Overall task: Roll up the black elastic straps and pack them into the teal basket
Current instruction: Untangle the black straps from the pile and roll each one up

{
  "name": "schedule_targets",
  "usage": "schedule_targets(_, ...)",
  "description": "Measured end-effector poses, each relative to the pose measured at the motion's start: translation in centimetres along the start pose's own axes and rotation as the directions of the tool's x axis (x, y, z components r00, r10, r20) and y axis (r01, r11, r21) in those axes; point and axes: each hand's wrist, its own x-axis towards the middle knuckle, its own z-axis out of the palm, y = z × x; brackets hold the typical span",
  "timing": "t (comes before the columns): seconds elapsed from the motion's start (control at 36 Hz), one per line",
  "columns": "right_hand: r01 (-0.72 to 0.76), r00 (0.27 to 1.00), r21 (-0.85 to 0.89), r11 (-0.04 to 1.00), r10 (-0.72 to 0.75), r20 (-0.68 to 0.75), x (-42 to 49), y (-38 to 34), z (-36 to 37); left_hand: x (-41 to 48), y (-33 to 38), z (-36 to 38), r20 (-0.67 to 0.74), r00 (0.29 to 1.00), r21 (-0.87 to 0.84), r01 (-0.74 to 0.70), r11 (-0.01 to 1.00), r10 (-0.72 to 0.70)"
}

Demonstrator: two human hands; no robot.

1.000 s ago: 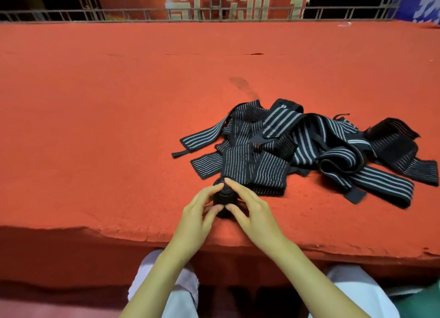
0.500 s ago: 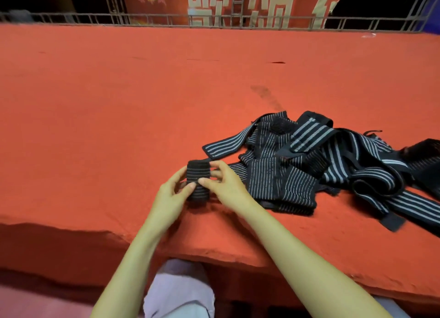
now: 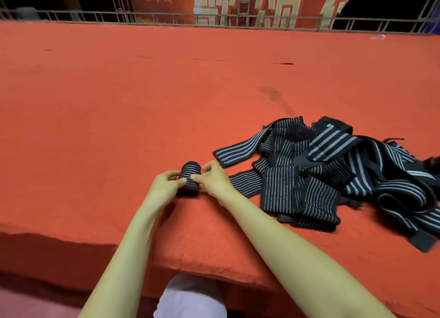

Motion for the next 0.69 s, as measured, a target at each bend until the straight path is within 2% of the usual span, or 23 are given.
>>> schedule_targets(0.08,0.130,0.988,-0.127,0.983,-0.139,-0.065,-0.6,-0.1,-0.1,-0.4,-0.1,0.2,-0.029,0.997,0.023,-0.074,0.997,0.074)
schedule_targets(0.14,0.216,0.968,-0.210,0.953,-0.237,-0.081,-1.0,0.0,-0.1,-0.9,-0.1,0.6,-0.101,0.977,0.125,-0.177,0.976,0.190)
schedule_targets(0.19,0.262,0.957,-0.241,0.934,-0.285,-0.062,-1.5,0.2,-0.1,-1.3,-0.3,1.0,-0.178,0.933,0.244,-0.267,0.932,0.314)
schedule_targets(0.25,0.282,0.953,-0.262,0.923,-0.302,-0.039,-1.9,0.3,-0.3,-1.7,-0.4,1.4,-0.204,0.907,0.287,-0.305,0.908,0.369)
schedule_targets(0.42,0.265,0.964,-0.284,0.921,-0.249,0.092,-2.8,0.3,-1.8,-2.3,-0.2,1.2,-0.140,0.917,0.303,-0.319,0.898,0.373)
schedule_targets(0.5,0.303,0.953,-0.332,0.893,-0.286,0.099,-3.5,0.2,-2.8,-2.7,0.1,1.4,-0.147,0.908,0.370,-0.317,0.874,0.391)
schedule_targets(0.58,0.336,0.940,-0.338,0.879,-0.332,0.071,-4.4,-0.1,-4.5,-3.1,1.0,2.5,-0.159,0.867,0.419,-0.375,0.827,0.473)
schedule_targets(0.69,0.396,0.904,-0.403,0.825,-0.427,0.015,-5.8,0.3,-8.2,-4.3,3.2,5.6,-0.088,0.807,0.390,-0.512,0.765,0.585)
